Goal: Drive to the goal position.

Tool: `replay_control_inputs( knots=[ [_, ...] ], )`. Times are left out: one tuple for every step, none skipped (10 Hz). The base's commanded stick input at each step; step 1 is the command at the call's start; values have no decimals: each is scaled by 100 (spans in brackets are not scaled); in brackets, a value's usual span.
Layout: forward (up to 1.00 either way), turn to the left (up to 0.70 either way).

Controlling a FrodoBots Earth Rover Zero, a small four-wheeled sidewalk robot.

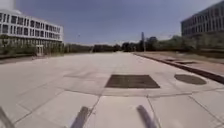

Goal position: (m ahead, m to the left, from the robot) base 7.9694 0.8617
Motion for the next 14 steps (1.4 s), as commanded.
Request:
replay_control_inputs(
  knots=[
    [70,0],
    [70,0],
    [70,0],
    [70,0],
    [70,0],
    [70,0],
    [70,0],
    [70,0],
    [70,0],
    [70,0],
    [70,0],
    [70,0],
    [70,0],
    [70,0]
  ],
)
